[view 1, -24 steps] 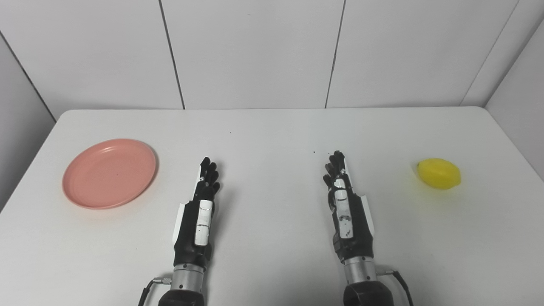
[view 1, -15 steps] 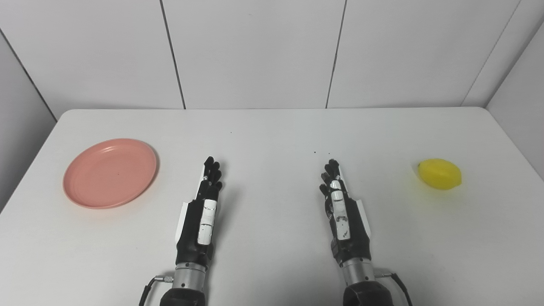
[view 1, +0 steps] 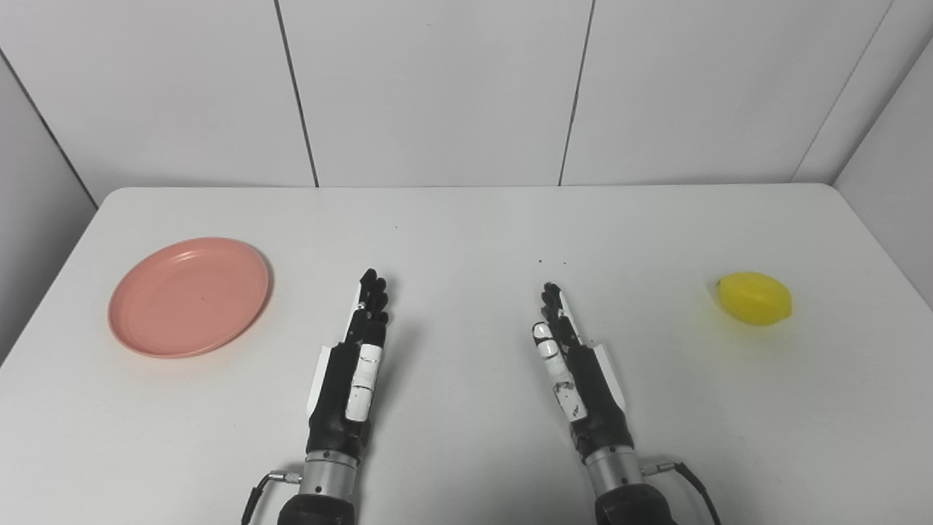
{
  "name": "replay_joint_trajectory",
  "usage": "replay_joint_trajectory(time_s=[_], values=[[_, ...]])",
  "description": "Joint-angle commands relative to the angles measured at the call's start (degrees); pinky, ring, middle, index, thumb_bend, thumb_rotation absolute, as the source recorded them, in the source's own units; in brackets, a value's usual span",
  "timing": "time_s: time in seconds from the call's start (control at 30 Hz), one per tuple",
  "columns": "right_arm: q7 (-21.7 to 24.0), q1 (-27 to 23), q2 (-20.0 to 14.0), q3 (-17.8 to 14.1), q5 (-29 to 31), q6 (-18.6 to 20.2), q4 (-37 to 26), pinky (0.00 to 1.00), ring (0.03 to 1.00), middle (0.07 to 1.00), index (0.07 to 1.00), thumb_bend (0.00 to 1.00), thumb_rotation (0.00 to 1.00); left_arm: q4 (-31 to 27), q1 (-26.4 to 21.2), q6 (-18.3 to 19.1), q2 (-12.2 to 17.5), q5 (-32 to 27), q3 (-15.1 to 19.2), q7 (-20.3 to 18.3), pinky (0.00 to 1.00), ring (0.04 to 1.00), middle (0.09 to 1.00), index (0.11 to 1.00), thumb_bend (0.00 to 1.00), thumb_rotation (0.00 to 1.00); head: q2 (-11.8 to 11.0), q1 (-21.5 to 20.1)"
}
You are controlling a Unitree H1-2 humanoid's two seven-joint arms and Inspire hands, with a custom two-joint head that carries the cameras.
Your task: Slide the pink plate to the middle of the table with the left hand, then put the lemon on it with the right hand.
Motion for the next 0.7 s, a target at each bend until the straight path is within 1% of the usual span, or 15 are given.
replay_joint_trajectory(time_s=[0.0, 0.07, 0.17, 0.27, 0.33, 0.4, 0.53, 0.63, 0.67], values=[[-0.7, 0.9, -0.2, -0.6, -1.3, 3.2, -0.2, 1.00, 1.000, 1.000, 1.000, 0.69, 1.00, 1.5, 1.5, 0.0, 1.2, 1.1, -0.2, -0.4, 1.00, 1.000, 1.000, 1.000, 0.75, 1.00, -0.1, 0.0], [-0.8, 0.9, -0.1, -0.7, -1.6, 2.7, 0.1, 1.00, 1.000, 1.000, 1.000, 0.69, 1.00, 1.2, 1.7, 0.7, 1.3, 1.3, -0.3, -0.5, 1.00, 1.000, 1.000, 1.000, 0.76, 1.00, -0.2, -0.1], [-1.9, 0.8, 0.2, -1.0, -1.9, -0.4, 1.3, 1.00, 1.000, 1.000, 1.000, 0.67, 1.00, 0.9, 1.8, 1.8, 1.7, 2.0, -0.7, -0.7, 1.00, 1.000, 1.000, 1.000, 0.77, 1.00, -0.2, 0.0], [-2.6, 1.1, 0.6, -1.3, -1.9, -1.7, 1.5, 1.00, 1.000, 1.000, 1.000, 0.67, 1.00, 0.3, 2.1, 3.1, 1.8, 2.0, -1.0, -0.8, 1.00, 1.000, 1.000, 1.000, 0.78, 1.00, -0.3, 0.1], [-3.1, 1.4, 0.9, -1.4, -1.7, -2.6, 1.7, 1.00, 1.000, 1.000, 1.000, 0.64, 1.00, -0.1, 2.3, 3.6, 1.9, 1.7, -1.2, -0.9, 1.00, 1.000, 1.000, 1.000, 0.78, 1.00, -0.3, 0.3], [-3.4, 1.5, 1.2, -1.5, -1.7, -3.0, 1.9, 1.00, 1.000, 1.000, 1.000, 0.65, 1.00, -0.5, 2.4, 4.3, 1.9, 1.9, -1.3, -0.8, 1.00, 1.000, 1.000, 1.000, 0.77, 1.00, -0.4, 0.3], [-3.8, 1.6, 1.3, -1.6, -2.0, -3.7, 2.2, 1.00, 1.000, 1.000, 1.000, 0.65, 1.00, -0.3, 2.4, 4.1, 1.1, 0.7, -0.3, 0.1, 1.00, 1.000, 1.000, 1.000, 0.74, 1.00, -0.6, 0.7], [-4.9, 1.7, 1.5, -1.8, -1.8, -5.4, 2.7, 1.00, 1.000, 1.000, 1.000, 0.62, 1.00, 0.2, 2.2, 3.8, 0.7, -0.7, 0.4, 0.0, 1.00, 1.000, 1.000, 1.000, 0.72, 1.00, -0.8, 0.8], [-5.4, 1.6, 1.8, -2.2, -0.9, -7.2, 3.3, 1.00, 1.000, 1.000, 1.000, 0.60, 1.00, 0.4, 2.3, 3.4, 0.6, -1.1, 0.4, -0.2, 1.00, 1.000, 1.000, 1.000, 0.71, 1.00, -0.7, 1.0]])
